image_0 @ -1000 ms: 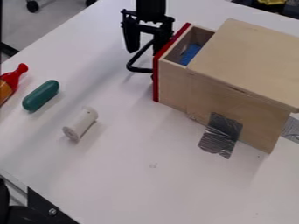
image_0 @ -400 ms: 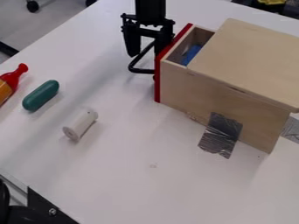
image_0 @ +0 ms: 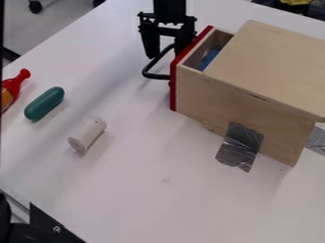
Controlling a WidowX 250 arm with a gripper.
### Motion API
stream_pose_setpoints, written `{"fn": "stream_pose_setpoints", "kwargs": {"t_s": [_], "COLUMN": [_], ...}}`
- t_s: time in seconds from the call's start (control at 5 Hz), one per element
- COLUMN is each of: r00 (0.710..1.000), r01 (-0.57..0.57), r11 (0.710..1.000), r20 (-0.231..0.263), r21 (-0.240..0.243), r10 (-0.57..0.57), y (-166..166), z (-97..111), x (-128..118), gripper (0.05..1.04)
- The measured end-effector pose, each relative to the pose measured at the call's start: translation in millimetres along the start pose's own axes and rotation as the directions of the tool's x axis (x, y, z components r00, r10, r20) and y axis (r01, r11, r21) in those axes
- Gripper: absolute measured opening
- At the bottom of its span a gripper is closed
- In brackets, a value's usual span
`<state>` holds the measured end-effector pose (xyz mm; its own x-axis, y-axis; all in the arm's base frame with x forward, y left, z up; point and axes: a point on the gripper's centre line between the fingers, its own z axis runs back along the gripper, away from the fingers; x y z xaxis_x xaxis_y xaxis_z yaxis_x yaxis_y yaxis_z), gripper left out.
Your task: Close the drawer
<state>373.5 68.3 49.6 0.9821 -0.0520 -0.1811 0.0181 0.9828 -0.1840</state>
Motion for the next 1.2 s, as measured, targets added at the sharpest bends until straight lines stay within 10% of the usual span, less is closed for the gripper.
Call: {"fn": "stream_pose_setpoints", "kwargs": {"t_s": [1.2], "r00": [0.997], "r01": [0.056], "r11": [0.996], "r20": [-0.054], "r21": [-0.065], "r10": [-0.059], "y": [-46], "z": [-11], "x": [-1], "gripper": [0.999]}}
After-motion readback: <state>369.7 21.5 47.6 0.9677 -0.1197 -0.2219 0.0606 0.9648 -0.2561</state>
